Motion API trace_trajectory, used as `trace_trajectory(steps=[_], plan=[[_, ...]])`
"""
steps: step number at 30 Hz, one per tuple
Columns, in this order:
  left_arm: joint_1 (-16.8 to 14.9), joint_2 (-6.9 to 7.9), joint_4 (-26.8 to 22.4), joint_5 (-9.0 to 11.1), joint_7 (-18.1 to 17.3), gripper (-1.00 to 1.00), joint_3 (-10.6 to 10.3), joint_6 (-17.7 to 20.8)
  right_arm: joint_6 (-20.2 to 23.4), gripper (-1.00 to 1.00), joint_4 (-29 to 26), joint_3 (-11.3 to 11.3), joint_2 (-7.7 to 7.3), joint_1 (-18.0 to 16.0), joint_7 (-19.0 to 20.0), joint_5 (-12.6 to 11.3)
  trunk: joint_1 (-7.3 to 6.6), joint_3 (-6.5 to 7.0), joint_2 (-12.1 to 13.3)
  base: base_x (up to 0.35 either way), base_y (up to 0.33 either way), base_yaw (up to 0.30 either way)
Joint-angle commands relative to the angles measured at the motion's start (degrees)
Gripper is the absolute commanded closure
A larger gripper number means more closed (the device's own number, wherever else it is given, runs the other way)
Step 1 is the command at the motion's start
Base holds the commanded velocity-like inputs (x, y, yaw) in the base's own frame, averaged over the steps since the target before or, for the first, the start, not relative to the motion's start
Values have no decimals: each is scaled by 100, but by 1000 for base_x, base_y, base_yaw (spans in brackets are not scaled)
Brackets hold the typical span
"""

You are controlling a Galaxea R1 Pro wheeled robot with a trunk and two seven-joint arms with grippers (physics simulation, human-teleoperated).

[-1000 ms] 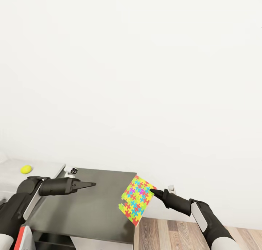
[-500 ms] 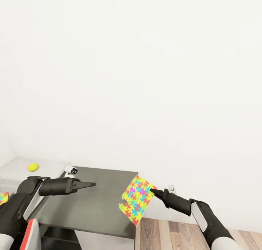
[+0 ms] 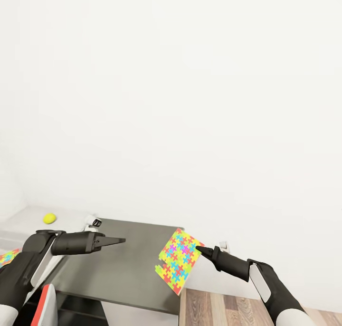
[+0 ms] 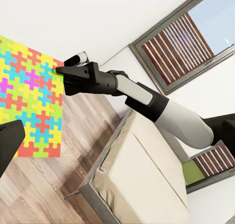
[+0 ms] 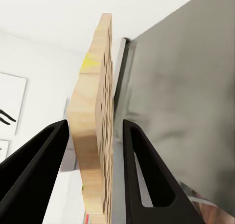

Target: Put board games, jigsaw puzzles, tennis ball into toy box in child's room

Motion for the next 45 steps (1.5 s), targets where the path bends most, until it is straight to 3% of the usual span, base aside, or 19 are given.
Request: trace_trajectory(steps=[1, 14, 25, 45], plan=[[-1, 1, 1, 0, -21, -100, -3, 61, 30, 100, 2, -10, 1, -1, 7, -7, 2, 7, -4, 0, 0, 108], [-3, -9, 1, -8, -21, -100, -32, 61, 30, 100, 2, -10, 1, -1, -9, 2, 2, 125, -4, 0, 0, 136], [-2, -25, 1, -9, -21, -100, -76, 61, 26, 100, 2, -2, 11, -1, -52, 45, 2, 141, -4, 0, 0, 68], [-2, -25, 1, -9, -21, -100, -79, 61, 30, 100, 2, -3, 10, -1, -28, 51, 2, 141, -4, 0, 0, 273]])
